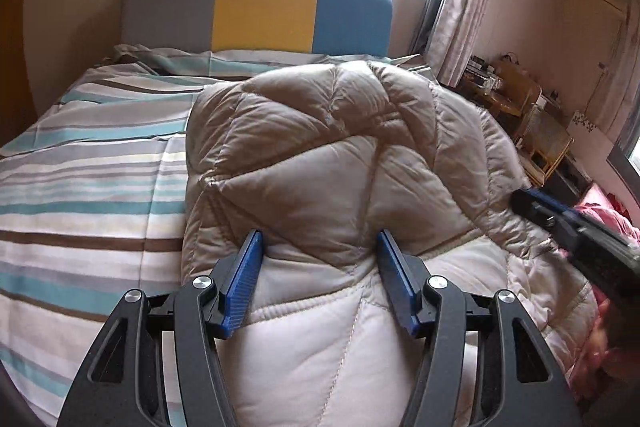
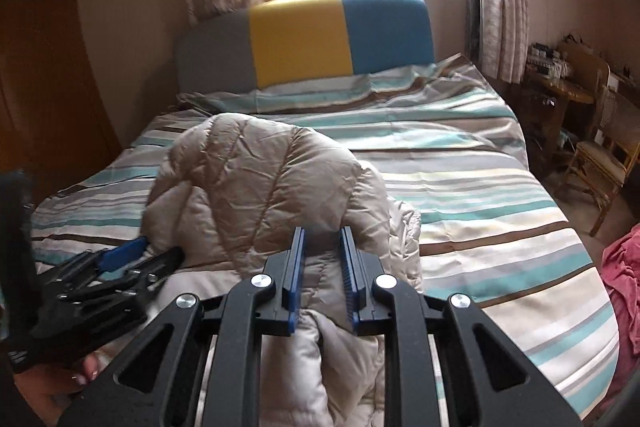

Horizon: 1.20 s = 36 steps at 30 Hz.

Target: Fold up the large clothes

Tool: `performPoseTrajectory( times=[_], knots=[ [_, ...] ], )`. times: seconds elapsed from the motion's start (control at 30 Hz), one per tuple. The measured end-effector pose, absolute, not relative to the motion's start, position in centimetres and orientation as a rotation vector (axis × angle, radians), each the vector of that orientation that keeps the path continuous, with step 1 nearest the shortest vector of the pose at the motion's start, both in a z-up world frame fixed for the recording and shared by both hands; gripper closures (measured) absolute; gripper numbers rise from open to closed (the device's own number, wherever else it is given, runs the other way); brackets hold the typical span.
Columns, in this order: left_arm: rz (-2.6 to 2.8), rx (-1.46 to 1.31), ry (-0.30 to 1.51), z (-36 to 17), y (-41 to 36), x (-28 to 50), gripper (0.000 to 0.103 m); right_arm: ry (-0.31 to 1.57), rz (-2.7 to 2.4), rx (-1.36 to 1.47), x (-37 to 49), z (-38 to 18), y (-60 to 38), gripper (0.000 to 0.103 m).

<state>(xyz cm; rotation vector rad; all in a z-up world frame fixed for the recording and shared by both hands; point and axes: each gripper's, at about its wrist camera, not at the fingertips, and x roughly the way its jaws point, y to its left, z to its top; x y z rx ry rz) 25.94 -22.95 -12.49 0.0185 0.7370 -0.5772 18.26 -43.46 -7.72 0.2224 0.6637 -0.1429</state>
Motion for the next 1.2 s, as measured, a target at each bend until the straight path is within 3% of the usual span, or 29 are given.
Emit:
performPoseTrajectory(
  times=[0.5,1.2],
  knots=[
    [-0.515,0.11,0.775,-12.0,-27.0,30.1,0.044,0.743,-0.174,0.329,21.8,-12.5,-48.1,0.088],
    [-0.528,0.131,0.792,-18.1,-29.2,33.5,0.041,0.757,-0.189,0.369,24.4,-18.2,-48.3,0.086]
  ],
)
